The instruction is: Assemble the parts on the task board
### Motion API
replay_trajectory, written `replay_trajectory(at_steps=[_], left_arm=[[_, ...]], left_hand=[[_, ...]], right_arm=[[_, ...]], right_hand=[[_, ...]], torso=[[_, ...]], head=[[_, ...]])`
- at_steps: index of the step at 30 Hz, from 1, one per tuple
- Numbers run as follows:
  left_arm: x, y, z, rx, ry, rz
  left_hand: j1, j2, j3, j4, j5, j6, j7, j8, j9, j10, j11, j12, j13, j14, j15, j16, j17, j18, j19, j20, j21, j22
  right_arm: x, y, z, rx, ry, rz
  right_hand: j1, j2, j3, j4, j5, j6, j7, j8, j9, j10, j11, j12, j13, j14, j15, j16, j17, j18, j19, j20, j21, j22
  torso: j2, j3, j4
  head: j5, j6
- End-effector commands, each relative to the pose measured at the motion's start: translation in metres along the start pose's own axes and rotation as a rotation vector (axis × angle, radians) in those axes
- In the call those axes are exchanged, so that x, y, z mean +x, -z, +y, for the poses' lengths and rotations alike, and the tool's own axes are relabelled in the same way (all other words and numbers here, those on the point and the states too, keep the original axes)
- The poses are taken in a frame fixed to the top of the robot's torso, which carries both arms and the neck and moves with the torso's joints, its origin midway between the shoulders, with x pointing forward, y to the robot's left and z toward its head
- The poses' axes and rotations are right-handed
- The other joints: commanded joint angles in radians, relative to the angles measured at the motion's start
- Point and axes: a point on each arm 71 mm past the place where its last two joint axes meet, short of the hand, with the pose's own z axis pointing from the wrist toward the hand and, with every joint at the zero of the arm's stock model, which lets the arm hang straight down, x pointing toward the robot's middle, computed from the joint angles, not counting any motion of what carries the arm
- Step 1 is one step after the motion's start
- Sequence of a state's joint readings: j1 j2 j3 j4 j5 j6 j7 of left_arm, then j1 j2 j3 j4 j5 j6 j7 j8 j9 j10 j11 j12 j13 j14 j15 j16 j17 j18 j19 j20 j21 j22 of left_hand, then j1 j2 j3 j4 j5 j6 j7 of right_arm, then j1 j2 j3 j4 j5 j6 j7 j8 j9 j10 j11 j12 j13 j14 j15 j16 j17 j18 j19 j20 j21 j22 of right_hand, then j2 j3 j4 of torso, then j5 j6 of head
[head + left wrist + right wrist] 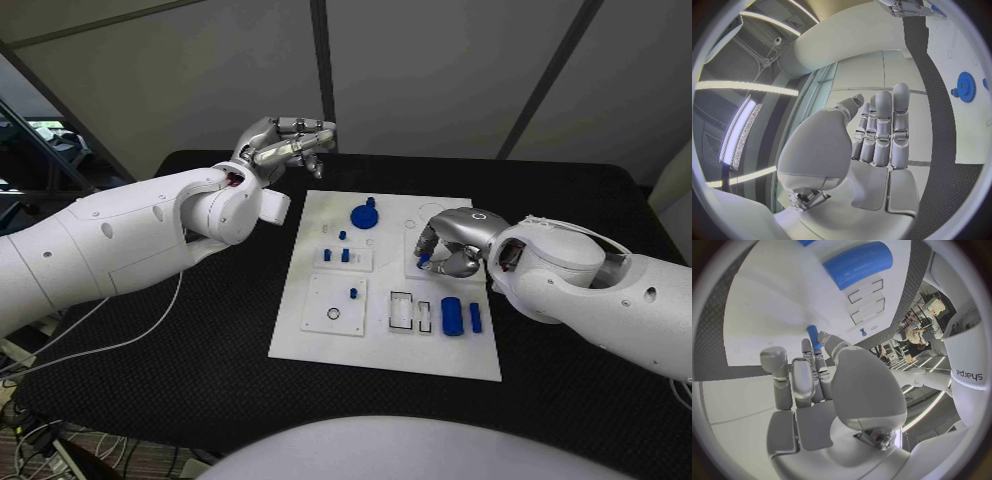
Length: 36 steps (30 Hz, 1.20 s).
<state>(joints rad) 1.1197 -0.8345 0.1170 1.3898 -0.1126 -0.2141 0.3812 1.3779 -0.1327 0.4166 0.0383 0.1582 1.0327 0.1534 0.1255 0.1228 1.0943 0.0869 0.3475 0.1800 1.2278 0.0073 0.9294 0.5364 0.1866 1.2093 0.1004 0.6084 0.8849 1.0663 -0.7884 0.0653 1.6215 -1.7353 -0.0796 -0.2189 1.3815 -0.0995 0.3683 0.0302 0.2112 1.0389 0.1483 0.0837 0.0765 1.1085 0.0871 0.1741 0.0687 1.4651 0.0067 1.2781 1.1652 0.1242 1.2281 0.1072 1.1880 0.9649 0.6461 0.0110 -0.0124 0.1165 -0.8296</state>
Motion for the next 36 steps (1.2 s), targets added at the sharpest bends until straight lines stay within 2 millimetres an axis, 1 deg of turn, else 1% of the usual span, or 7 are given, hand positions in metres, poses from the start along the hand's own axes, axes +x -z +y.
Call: replay_trajectory(at_steps=[1,6,9,13,22,28,36], left_arm=[[0.001,0.0,-0.001,0.005,0.007,0.007],[0.001,0.0,-0.001,0.004,0.006,0.007],[0.001,0.0,-0.001,0.003,0.006,0.006],[0.0,0.0,-0.001,0.003,0.006,0.005],[-0.001,-0.001,-0.001,0.001,0.005,0.003],[-0.001,-0.002,0.0,0.0,0.005,0.001],[0.0,-0.003,0.001,-0.001,0.006,0.003]], left_hand=[[-0.003,0.0,-0.004,0.001,-0.003,-0.003,0.007,0.003,-0.001,-0.007,-0.002,0.005,0.001,-0.006,-0.001,0.0,-0.001,-0.006,-0.005,0.004,-0.005,-0.001],[-0.003,0.0,-0.006,0.001,-0.003,-0.006,0.009,0.002,-0.002,-0.009,0.0,0.006,0.001,-0.007,-0.001,0.001,-0.002,-0.006,-0.005,0.004,-0.007,-0.003],[-0.003,0.0,-0.007,0.001,-0.003,-0.007,0.01,0.001,-0.003,-0.01,0.0,0.007,0.001,-0.007,0.0,0.001,-0.003,-0.006,-0.005,0.005,-0.007,-0.003],[-0.003,0.0,-0.008,0.001,-0.003,-0.008,0.01,0.001,-0.003,-0.01,0.0,0.007,0.001,-0.007,0.0,0.001,-0.003,-0.006,-0.004,0.005,-0.007,-0.002],[-0.002,0.0,-0.008,0.001,-0.003,-0.009,0.011,0.001,-0.004,-0.011,0.001,0.007,0.001,-0.007,0.0,0.001,-0.004,-0.006,-0.004,0.005,-0.006,-0.002],[-0.002,0.0,-0.008,0.001,-0.003,-0.009,0.011,0.001,-0.004,-0.011,0.001,0.007,0.001,-0.007,0.0,0.001,-0.004,-0.006,-0.004,0.005,-0.006,-0.002],[-0.002,0.0,-0.009,0.001,-0.003,-0.01,0.012,0.001,-0.004,-0.012,0.001,0.008,0.002,-0.007,0.0,0.002,-0.005,-0.006,-0.003,0.005,-0.006,-0.002]], right_arm=[[0.001,-0.001,0.001,-0.004,0.005,0.024],[0.002,-0.003,0.001,-0.004,0.007,0.029],[0.001,-0.003,0.001,0.003,0.012,0.011],[-0.002,-0.003,0.0,0.005,0.014,-0.034],[-0.011,0.008,0.004,-0.022,0.01,-0.123],[-0.024,0.021,0.023,-0.078,-0.012,-0.184],[-0.035,0.025,0.059,-0.184,-0.071,-0.209]], right_hand=[[0.001,0.014,0.012,-0.001,-0.005,0.016,-0.002,0.005,0.002,0.018,-0.004,0.003,0.001,0.042,-0.007,0.007,0.004,-0.002,0.012,0.0,0.009,0.008],[0.009,0.026,0.029,-0.003,-0.015,0.049,-0.01,0.015,0.006,0.055,-0.013,0.005,0.003,0.043,-0.014,0.017,0.011,-0.005,0.02,-0.005,0.02,0.024],[0.025,0.042,0.046,-0.013,-0.057,0.073,-0.016,0.024,0.01,0.083,-0.02,0.005,0.006,0.044,-0.021,0.022,0.014,-0.006,0.023,-0.012,0.026,0.032],[0.047,0.058,0.073,-0.031,-0.067,0.083,-0.015,0.028,0.011,0.101,-0.024,0.001,0.009,0.044,-0.024,0.026,0.016,-0.007,0.026,-0.017,0.032,0.039],[0.054,0.05,0.106,-0.055,-0.045,0.085,-0.009,0.024,0.01,0.109,-0.02,-0.015,0.01,0.045,-0.022,0.036,0.023,-0.01,0.031,-0.017,0.046,0.057],[0.054,0.047,0.11,-0.059,-0.042,0.085,-0.008,0.024,0.009,0.11,-0.019,-0.018,0.011,0.046,-0.021,0.039,0.026,-0.012,0.034,-0.017,0.051,0.063],[0.053,0.042,0.118,-0.066,-0.036,0.088,-0.006,0.023,0.009,0.115,-0.018,-0.023,0.011,0.045,-0.021,0.04,0.025,-0.012,0.034,-0.016,0.054,0.067]], torso=[[0.0,-0.0001,-0.0004],[0.0,0.0001,-0.0013],[0.0,-0.0001,-0.0011],[0.0,0.0,-0.0009],[-0.003,-0.0006,-0.002],[-0.003,0.0005,-0.0014],[0.0,-0.001,0.0009]], head=[[0.0,0.0],[0.001,-0.001],[0.002,-0.001],[0.001,-0.002],[0.001,0.001],[0.0,0.005],[0.003,0.006]])
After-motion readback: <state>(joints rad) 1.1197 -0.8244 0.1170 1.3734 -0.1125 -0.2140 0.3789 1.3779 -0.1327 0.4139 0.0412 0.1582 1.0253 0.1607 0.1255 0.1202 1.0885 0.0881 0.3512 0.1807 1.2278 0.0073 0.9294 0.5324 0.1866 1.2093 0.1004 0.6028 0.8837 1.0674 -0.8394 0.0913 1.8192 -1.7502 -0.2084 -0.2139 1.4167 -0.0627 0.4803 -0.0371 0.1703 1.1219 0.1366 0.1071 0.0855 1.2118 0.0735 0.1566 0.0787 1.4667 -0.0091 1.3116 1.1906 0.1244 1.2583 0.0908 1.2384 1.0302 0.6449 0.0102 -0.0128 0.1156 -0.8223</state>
